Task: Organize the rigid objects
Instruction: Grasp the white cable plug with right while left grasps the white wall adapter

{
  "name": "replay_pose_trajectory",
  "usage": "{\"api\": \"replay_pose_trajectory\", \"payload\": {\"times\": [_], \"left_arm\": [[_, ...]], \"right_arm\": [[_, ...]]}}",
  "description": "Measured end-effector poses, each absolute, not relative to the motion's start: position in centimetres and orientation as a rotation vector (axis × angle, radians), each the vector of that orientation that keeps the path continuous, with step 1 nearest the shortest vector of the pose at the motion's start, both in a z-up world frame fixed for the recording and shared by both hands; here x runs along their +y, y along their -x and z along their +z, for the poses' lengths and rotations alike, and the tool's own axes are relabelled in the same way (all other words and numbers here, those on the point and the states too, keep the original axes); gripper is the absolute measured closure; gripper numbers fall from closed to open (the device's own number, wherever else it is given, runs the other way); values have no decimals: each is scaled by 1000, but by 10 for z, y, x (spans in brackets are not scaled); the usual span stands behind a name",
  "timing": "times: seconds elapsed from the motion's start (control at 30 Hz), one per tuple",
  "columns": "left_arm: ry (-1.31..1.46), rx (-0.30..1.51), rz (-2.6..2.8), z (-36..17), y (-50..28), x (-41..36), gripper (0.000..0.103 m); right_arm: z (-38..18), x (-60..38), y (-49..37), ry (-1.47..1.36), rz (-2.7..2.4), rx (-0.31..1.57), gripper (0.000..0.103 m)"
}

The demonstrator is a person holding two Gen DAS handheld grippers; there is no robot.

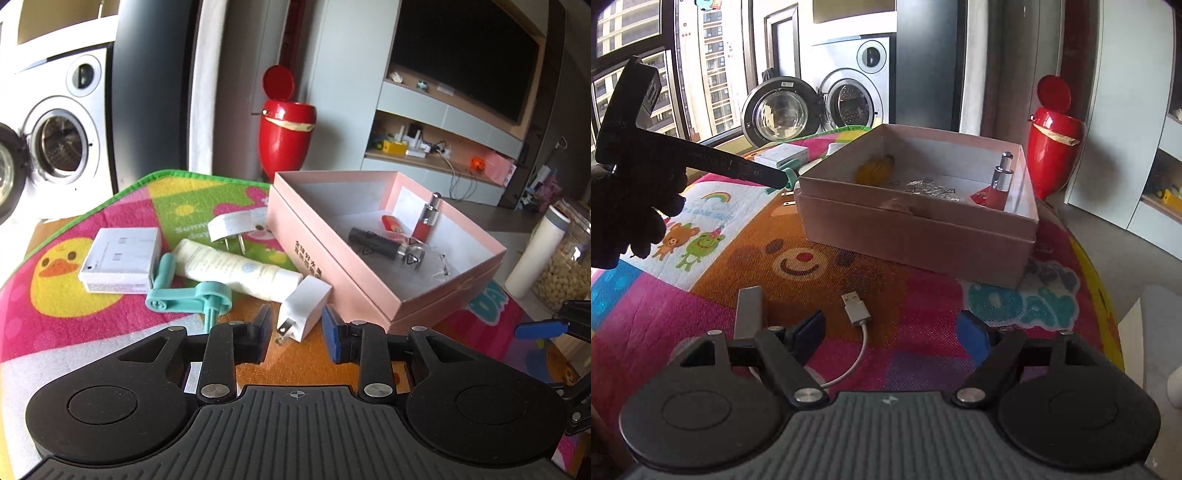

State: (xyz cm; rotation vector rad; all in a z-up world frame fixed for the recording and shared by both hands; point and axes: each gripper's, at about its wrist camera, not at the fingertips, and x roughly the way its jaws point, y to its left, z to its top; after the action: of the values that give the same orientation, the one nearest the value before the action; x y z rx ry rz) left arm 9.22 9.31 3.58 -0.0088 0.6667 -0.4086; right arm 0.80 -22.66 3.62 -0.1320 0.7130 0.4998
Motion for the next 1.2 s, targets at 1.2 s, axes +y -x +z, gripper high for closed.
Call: {"api": "replay_pose_trajectory", "payload": {"times": [1.2], "left_arm": [[1,760,-299,10,8,86,77]], "right_arm": [[17,-206,7,157,541,709,17]]}}
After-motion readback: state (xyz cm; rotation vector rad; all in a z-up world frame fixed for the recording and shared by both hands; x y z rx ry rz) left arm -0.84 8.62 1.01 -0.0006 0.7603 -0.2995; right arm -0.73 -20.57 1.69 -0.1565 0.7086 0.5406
